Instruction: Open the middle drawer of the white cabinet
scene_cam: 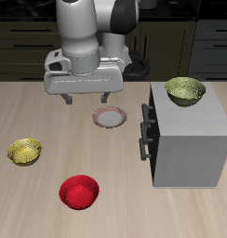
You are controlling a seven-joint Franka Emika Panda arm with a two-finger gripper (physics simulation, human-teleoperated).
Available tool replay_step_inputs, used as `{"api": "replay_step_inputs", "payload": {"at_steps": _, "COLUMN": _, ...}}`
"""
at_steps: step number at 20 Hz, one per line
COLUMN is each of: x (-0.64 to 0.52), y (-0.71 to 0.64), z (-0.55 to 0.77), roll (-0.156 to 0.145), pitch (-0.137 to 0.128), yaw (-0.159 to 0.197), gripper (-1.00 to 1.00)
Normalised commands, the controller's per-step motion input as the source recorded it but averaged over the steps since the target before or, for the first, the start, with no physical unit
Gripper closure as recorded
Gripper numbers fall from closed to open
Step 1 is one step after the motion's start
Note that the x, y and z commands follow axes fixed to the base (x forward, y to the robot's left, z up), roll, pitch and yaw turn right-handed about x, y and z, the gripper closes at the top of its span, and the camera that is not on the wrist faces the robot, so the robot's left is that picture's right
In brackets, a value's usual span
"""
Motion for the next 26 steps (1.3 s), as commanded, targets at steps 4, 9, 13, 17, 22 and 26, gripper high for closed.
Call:
{"api": "replay_step_inputs", "payload": {"at_steps": 4, "x": -0.1, "y": 0.12, "z": -0.1, "roll": 0.186, "pitch": -0.029, "yaw": -0.061, "gripper": -1.0}}
{"api": "replay_step_inputs", "payload": {"at_steps": 9, "x": -0.08, "y": 0.06, "z": -0.18, "roll": 0.089, "pitch": 0.027, "yaw": -0.023, "gripper": -1.0}}
{"api": "replay_step_inputs", "payload": {"at_steps": 13, "x": -0.13, "y": -0.08, "z": -0.03, "roll": 0.097, "pitch": 0.018, "yaw": -0.041, "gripper": -1.0}}
{"api": "replay_step_inputs", "payload": {"at_steps": 17, "x": -0.06, "y": -0.04, "z": 0.02, "roll": 0.037, "pitch": 0.007, "yaw": -0.051, "gripper": -1.0}}
{"api": "replay_step_inputs", "payload": {"at_steps": 22, "x": -0.16, "y": 0.01, "z": 0.07, "roll": 0.125, "pitch": -0.049, "yaw": -0.067, "gripper": -1.0}}
{"api": "replay_step_inputs", "payload": {"at_steps": 26, "x": -0.09, "y": 0.05, "z": 0.01, "roll": 0.057, "pitch": -0.021, "yaw": -0.036, "gripper": -1.0}}
